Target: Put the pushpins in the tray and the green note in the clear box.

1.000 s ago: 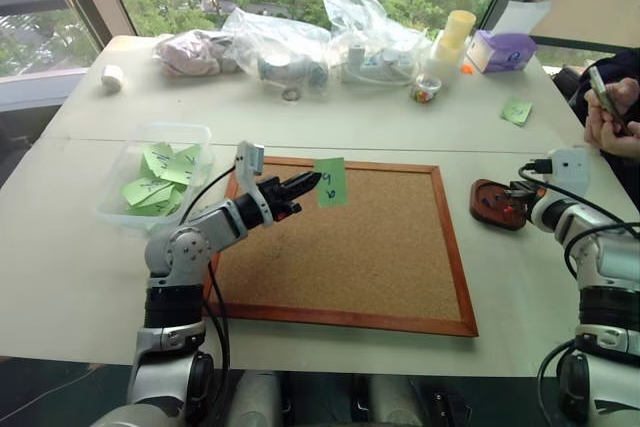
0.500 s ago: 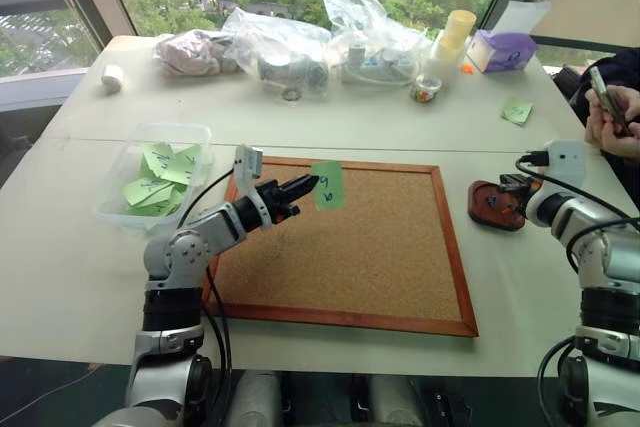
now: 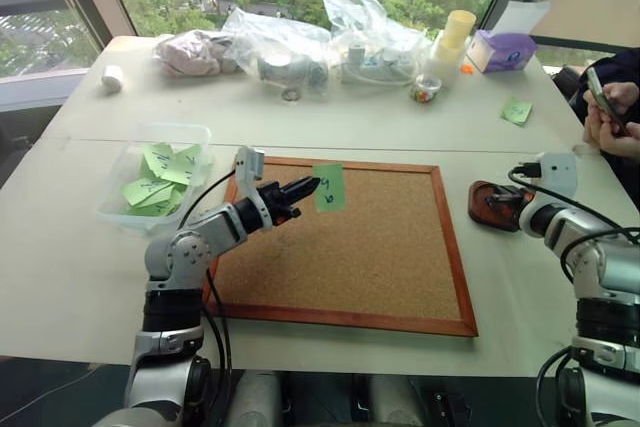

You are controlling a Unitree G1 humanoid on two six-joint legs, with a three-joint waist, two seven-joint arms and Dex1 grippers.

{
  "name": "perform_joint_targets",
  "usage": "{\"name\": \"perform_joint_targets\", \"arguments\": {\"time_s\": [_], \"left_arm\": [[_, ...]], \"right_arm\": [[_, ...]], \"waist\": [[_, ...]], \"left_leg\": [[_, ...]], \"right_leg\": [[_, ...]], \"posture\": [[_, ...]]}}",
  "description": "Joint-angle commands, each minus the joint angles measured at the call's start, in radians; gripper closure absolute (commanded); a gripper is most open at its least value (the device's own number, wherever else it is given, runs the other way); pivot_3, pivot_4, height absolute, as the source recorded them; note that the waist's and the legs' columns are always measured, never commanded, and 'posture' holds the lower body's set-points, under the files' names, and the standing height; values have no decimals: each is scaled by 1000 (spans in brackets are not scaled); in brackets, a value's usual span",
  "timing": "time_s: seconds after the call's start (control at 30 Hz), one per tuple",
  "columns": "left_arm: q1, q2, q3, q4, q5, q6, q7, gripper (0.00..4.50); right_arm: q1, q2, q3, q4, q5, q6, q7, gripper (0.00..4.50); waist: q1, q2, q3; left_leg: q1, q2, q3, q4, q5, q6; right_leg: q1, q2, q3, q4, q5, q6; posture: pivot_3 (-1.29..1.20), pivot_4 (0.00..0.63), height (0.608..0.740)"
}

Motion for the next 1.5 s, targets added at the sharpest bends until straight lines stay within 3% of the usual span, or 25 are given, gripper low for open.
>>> {"name": "perform_joint_targets", "arguments": {"time_s": [0.03, 0.07, 0.17, 0.33, 0.57, 0.8, 1.13, 1.4, 1.5], "left_arm": [[-7, 2, -4, -24, -6, -24, -8, 4462], [-8, 2, -4, -22, -5, -24, -8, 4462], [-11, 2, -8, -18, -4, -28, -7, 4500], [-5, -1, -14, -23, -6, -27, -6, 4500], [3, -6, -19, -31, -7, -25, -4, 4500], [0, -1, -10, -29, -7, -28, 1, 4500], [-23, 46, 11, -97, 29, -85, 36, 4500], [-28, 83, 59, -185, 289, -361, 282, 4500], [-6, 92, 133, -238, 316, -355, 395, 4500]], "right_arm": [[14, -5, -13, -14, 11, 6, 3, 4500], [14, -5, -13, -14, 12, 5, 3, 4500], [5, -9, -16, -12, 13, 2, 0, 3634], [-18, -16, -32, -23, 23, -6, -4, 1075], [-49, -34, -51, -54, 50, 16, -4, 1075], [-44, -59, -39, -233, 180, 151, 80, 1075], [-1, -71, 165, -549, 357, 193, 300, 1075], [-15, -108, 248, -529, 340, 132, 371, 1075], [-17, -122, 281, -514, 320, 96, 400, 1075]], "waist": [[0, 0, 0], [0, 0, 0], [0, 0, 0], [-1, 0, 0], [-1, 0, 0], [-1, 0, 0], [-1, 0, 0], [8, 0, 0], [8, 0, 0]], "left_leg": [[0, 0, 0, 0, 0, 0], [0, 0, 0, 0, 0, 0], [0, 0, 0, 0, 0, 0], [0, 0, 0, 0, 0, 0], [0, 0, 0, 0, 0, 0], [0, 0, 0, 1, 0, 0], [0, 0, 0, 1, 0, 0], [0, 0, -1, 2, 0, 0], [0, 0, 0, 2, 0, 0]], "right_leg": [[0, 0, 0, 0, 0, 0], [0, 0, 0, 0, 0, 0], [0, 0, 0, 1, 0, 0], [0, 0, 0, 1, 0, 0], [0, 0, 0, 1, 0, 0], [-1, 0, 0, 5, 0, 0], [-1, 0, 1, 7, 0, 0], [-1, -1, 1, 7, 0, 0], [-2, -1, 1, 7, 0, 0]], "posture": [[0, 150, 740], [0, 150, 740], [0, 150, 740], [0, 150, 740], [0, 150, 740], [0, 150, 740], [0, 150, 740], [0, 150, 740], [0, 150, 740]]}}
